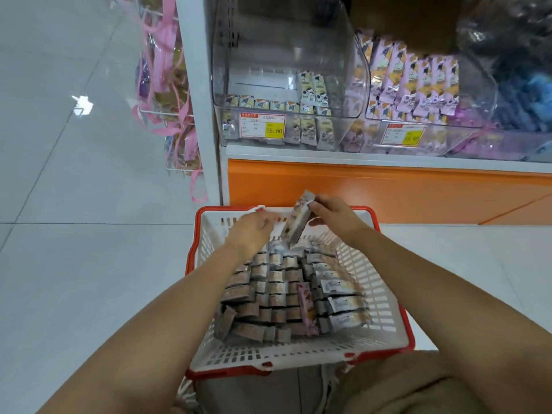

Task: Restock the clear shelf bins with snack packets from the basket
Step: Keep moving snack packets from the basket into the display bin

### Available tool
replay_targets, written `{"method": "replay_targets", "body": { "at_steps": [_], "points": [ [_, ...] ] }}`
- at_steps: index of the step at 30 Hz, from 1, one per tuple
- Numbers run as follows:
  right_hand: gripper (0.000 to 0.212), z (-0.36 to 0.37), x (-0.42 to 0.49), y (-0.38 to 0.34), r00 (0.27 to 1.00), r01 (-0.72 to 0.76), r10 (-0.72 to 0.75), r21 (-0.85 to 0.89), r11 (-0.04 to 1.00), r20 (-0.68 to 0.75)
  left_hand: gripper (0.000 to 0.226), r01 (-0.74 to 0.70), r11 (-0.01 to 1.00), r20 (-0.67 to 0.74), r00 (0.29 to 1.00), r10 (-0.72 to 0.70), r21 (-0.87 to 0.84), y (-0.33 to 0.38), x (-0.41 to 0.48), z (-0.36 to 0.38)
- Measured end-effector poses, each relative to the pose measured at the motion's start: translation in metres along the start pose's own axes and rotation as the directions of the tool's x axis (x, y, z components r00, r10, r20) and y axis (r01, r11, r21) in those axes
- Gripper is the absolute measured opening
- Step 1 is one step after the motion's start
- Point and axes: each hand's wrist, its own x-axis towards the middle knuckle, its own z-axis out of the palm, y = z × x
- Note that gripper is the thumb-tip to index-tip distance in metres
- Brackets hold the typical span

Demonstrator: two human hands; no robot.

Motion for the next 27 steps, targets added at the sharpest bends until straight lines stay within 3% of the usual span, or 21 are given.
{"method": "replay_targets", "body": {
  "at_steps": [2, 4, 9, 12, 15, 18, 20, 23, 27],
  "points": [
    [0.020, 0.001, 0.000, -0.018, 1.000, 0.019, -0.018, 0.135, 0.991, -0.007, 0.024, 0.096, 0.942, 0.068, 0.995, -0.078, -0.322, 0.018, -0.009, -0.002],
    [0.021, 0.001, -0.004, -0.033, 0.999, 0.044, -0.041, 0.226, 0.973, -0.018, 0.024, 0.115, 0.887, 0.099, 0.992, -0.078, -0.448, 0.031, -0.019, -0.007],
    [0.022, 0.001, -0.019, -0.063, 0.993, 0.094, -0.062, 0.355, 0.930, -0.100, 0.010, 0.071, 0.843, 0.007, 0.997, -0.079, -0.534, 0.057, -0.037, -0.025],
    [0.043, 0.001, -0.030, -0.077, 0.987, 0.103, -0.043, 0.410, 0.906, -0.152, 0.005, 0.051, 0.840, -0.085, 0.990, -0.115, -0.540, 0.070, -0.046, -0.033],
    [0.047, 0.000, -0.042, -0.088, 0.965, 0.212, -0.181, 0.161, 0.964, -0.192, 0.014, 0.038, 0.843, -0.135, 0.982, -0.130, -0.537, 0.082, -0.054, -0.042],
    [0.041, -0.004, -0.045, -0.092, 0.915, 0.352, -0.376, -0.167, 0.921, -0.146, 0.019, 0.026, 0.855, -0.164, 0.978, -0.129, -0.518, 0.091, -0.059, -0.053],
    [0.032, -0.007, -0.046, -0.096, 0.901, 0.394, -0.423, -0.225, 0.891, -0.097, 0.011, 0.003, 0.839, -0.200, 0.971, -0.133, -0.545, 0.097, -0.063, -0.061],
    [0.027, -0.009, -0.048, -0.102, 0.900, 0.414, -0.435, -0.248, 0.876, -0.032, 0.018, -0.005, 0.818, -0.236, 0.958, -0.160, -0.575, 0.100, -0.065, -0.073],
    [0.028, -0.014, -0.047, -0.107, 0.885, 0.426, -0.465, -0.348, 0.835, -0.033, 0.016, -0.033, 0.830, -0.262, 0.955, -0.137, -0.557, 0.104, -0.059, -0.085]
  ]
}}
